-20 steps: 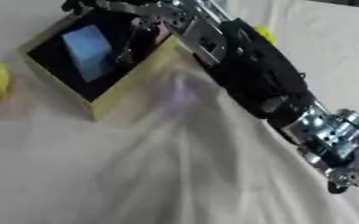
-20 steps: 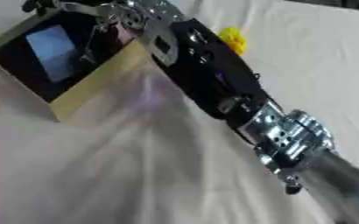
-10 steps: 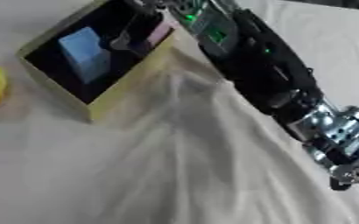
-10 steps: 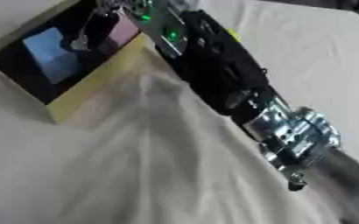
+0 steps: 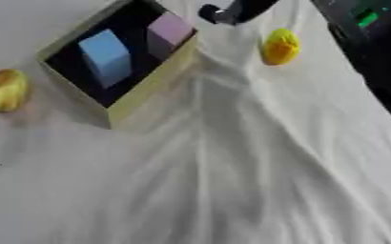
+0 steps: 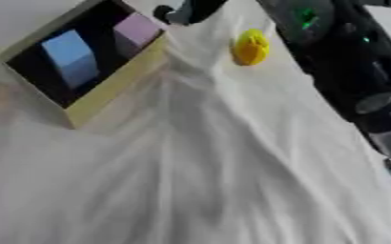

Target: Pick up objects on the table and place them in the box.

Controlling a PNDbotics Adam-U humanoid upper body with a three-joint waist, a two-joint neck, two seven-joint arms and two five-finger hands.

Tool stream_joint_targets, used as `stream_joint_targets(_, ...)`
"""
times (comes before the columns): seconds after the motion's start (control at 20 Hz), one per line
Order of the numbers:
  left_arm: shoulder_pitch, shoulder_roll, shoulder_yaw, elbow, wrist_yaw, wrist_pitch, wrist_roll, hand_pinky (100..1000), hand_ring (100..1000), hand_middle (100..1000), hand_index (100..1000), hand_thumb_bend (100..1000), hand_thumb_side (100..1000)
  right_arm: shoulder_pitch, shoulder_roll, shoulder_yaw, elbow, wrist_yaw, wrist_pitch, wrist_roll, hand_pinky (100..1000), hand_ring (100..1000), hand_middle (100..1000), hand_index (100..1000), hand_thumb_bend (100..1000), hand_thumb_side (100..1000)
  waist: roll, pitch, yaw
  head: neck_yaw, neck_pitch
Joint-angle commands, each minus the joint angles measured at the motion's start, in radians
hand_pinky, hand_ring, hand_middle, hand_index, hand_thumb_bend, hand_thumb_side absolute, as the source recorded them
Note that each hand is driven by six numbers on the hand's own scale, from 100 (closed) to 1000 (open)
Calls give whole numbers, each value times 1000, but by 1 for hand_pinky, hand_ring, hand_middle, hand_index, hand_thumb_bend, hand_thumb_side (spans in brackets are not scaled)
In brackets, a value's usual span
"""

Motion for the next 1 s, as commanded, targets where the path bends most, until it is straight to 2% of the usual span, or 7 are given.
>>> stream_joint_targets(0.05, -4, 27, 13, -16, -8, 0, 8, 651, 679, 662, 791, 100, 637, 49, -106, -45, -36, -14, 10, -11, 934, 924, 817, 931, 331, 200, 10, -28, -8, 11, 7)
stream_joint_targets(0.3, -2, 28, 15, -16, -10, 0, 12, 651, 680, 664, 791, 100, 638, 166, -180, -88, -64, -20, 20, -32, 930, 932, 821, 925, 333, 233, 22, -22, -22, 22, 8)
stream_joint_targets(0.55, 0, 29, 19, -16, -10, -2, 16, 651, 680, 665, 791, 100, 641, 258, -226, -117, -92, -13, 20, -56, 922, 928, 807, 904, 315, 264, 36, -15, -33, 31, -12)
stream_joint_targets(0.75, 2, 29, 22, -16, -12, 0, 19, 650, 681, 667, 791, 100, 644, 293, -232, -132, -93, -17, 27, -73, 910, 915, 791, 888, 279, 274, 45, -9, -39, 36, -24)
stream_joint_targets(1.0, 4, 28, 20, -16, -11, 1, 17, 650, 682, 668, 791, 100, 650, 294, -221, -138, -51, -11, 30, -96, 908, 910, 798, 888, 239, 271, 53, -4, -41, 37, -31)
